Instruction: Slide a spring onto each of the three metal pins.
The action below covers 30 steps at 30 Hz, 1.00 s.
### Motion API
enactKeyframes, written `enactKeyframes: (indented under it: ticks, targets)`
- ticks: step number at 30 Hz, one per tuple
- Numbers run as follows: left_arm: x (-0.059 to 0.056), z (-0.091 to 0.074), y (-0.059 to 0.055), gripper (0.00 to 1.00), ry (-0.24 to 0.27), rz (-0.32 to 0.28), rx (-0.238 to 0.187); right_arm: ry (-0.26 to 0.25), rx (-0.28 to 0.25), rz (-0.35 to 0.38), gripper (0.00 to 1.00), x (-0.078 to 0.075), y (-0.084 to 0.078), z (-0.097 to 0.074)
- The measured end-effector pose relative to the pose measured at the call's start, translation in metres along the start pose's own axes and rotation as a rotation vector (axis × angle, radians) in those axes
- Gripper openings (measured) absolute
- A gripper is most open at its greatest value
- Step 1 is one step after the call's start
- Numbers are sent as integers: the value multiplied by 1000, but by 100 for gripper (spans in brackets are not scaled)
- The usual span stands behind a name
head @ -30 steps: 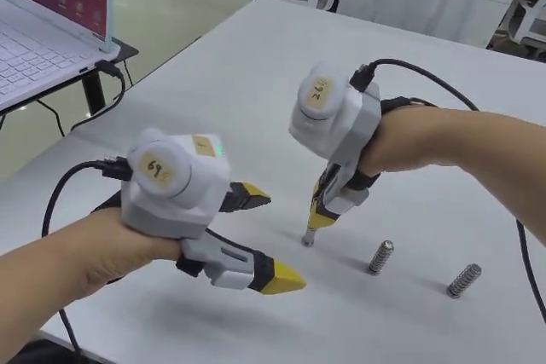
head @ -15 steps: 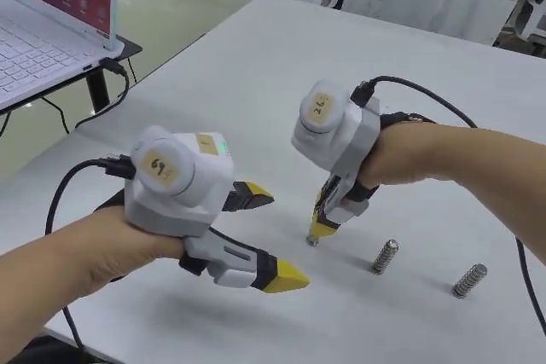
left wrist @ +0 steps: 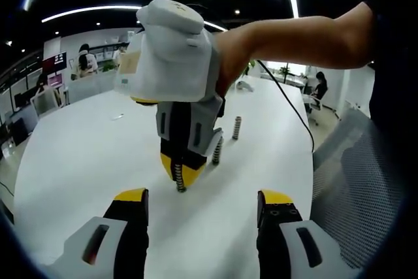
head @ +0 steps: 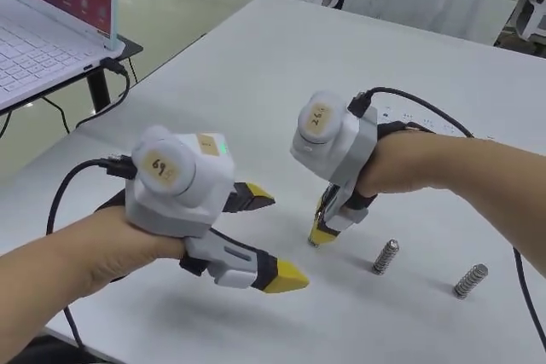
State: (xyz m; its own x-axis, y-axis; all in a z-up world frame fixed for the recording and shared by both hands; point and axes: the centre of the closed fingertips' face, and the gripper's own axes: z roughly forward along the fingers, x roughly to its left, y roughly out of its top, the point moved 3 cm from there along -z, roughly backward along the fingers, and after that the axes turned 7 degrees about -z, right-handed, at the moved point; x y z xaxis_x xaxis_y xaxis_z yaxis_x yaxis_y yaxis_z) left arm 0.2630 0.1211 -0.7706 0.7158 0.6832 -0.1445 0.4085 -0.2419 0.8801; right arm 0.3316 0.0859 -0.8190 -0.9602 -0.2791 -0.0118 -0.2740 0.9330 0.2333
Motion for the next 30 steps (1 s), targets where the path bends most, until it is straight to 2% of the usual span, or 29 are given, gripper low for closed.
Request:
enactKeyframes:
  ticks: [8, 18, 30]
  targets:
    - [-1, 1, -1, 63, -4, 4, 6, 26, 13, -9, 9, 11, 2, 1]
    - [-2, 0, 0, 63, -4, 9, 6, 4, 31, -19, 10, 14, 2, 3]
    - [-3, 1, 0, 63, -4, 15, 13, -18, 0, -17, 21, 12, 3, -1]
